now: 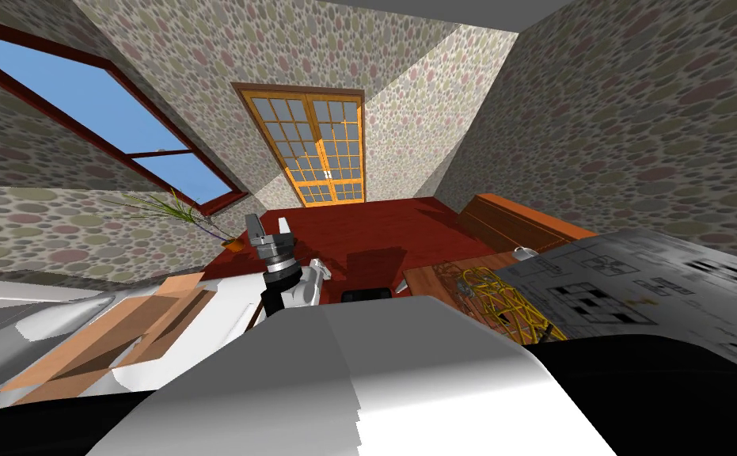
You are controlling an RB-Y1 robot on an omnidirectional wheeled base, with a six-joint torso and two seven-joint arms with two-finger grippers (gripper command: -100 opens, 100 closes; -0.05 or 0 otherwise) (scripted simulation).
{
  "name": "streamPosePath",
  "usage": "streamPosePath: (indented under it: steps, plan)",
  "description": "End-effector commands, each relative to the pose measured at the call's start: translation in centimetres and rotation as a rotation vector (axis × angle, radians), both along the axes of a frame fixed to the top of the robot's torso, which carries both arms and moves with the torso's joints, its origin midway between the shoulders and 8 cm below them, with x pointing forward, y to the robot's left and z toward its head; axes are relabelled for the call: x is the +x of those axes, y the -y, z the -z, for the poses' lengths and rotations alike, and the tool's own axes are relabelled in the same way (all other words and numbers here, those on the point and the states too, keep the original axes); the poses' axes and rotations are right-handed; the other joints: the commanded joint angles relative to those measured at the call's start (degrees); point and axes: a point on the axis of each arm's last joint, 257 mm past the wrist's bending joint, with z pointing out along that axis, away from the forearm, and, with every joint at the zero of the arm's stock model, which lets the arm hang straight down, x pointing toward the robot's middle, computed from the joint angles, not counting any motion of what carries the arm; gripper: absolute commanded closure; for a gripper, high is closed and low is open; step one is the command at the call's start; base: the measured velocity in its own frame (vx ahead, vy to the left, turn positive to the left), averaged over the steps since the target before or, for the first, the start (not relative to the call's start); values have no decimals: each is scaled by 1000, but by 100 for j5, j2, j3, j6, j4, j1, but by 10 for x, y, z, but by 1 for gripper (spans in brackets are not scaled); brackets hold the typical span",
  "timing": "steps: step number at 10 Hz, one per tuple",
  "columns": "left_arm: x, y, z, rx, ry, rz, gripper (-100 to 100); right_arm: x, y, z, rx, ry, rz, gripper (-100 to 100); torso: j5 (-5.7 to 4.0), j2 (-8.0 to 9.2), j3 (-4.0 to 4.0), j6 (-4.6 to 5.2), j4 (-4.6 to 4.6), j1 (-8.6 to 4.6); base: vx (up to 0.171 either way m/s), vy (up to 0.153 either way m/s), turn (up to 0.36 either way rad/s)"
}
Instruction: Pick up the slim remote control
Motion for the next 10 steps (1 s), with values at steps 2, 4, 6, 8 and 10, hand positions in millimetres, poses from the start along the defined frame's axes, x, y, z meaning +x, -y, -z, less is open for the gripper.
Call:
streamPosePath:
  steps: [2, 4, 6, 8, 10]
  plan:
    - [0, 0, 0, 0, 0, 0, 0, -3, 5, 3, -8, -32, 8, -100, 0, -3, -1, -5, 0, -6, 6, -74, 175]
    - [0, 0, 0, 0, 0, 0, 0, -3, 3, 5, -5, -43, 14, -100, -6, -7, -3, -5, 0, -33, 21, -105, 146]
    - [0, 0, 0, 0, 0, 0, 0, -2, -2, 7, 2, -49, 18, -100, -2, -6, -3, -2, -1, -11, 7, -45, 53]
    - [0, 0, 0, 0, 0, 0, 0, 3, -10, 11, 17, -46, 16, -100, 1, -3, -1, -1, 0, 2, 3, -31, 46]
    - [0, 0, 0, 0, 0, 0, 0, 1, -15, 13, 23, -55, 22, -100, 0, -2, -1, 0, 0, 0, 0, -38, 26]
